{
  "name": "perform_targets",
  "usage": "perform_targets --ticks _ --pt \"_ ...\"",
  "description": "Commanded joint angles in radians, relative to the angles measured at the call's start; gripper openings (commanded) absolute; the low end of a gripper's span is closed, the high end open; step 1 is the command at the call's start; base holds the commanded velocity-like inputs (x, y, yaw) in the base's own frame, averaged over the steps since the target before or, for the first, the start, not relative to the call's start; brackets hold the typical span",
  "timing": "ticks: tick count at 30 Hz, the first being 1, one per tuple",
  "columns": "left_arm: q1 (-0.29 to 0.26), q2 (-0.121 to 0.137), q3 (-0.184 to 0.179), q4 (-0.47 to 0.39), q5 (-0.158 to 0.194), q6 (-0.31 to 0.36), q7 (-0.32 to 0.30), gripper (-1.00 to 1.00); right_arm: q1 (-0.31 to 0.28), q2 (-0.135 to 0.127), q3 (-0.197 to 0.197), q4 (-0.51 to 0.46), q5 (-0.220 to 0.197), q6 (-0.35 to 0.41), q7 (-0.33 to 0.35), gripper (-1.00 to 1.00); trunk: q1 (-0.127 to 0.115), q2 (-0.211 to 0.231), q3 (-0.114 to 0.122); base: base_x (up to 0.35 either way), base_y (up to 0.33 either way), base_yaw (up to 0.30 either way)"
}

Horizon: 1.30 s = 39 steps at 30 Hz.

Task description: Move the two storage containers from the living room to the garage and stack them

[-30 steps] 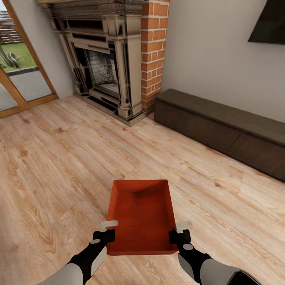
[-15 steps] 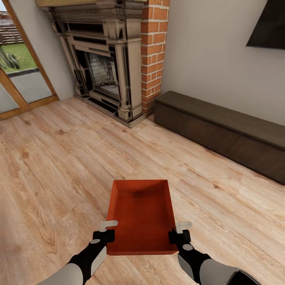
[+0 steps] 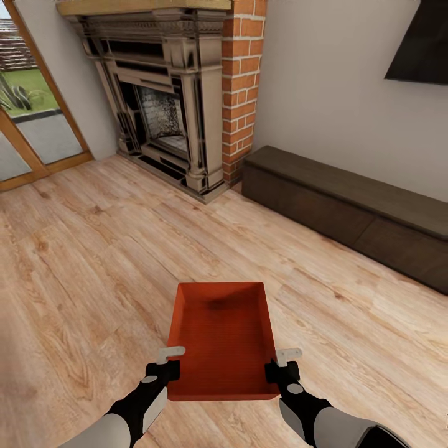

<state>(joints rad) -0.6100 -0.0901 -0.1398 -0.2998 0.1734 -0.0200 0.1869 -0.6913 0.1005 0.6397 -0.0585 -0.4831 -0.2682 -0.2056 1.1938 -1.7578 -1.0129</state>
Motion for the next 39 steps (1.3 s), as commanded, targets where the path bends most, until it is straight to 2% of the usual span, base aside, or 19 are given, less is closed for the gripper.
perform_targets --ticks 1,39 --pt "0.000 0.000 0.006 -0.002 -0.005 -0.002 0.014 -1.00 0.000 0.003 -0.026 0.002 -0.014 -0.002 -0.005 -1.00 -0.004 0.007 0.003 0.000 0.000 0.000" --pt "0.000 0.000 0.006 -0.001 -0.005 -0.002 0.014 -1.00 0.000 0.005 -0.026 0.002 -0.015 -0.005 -0.003 -1.00 -0.150 0.273 0.122 0.000 0.000 0.000"
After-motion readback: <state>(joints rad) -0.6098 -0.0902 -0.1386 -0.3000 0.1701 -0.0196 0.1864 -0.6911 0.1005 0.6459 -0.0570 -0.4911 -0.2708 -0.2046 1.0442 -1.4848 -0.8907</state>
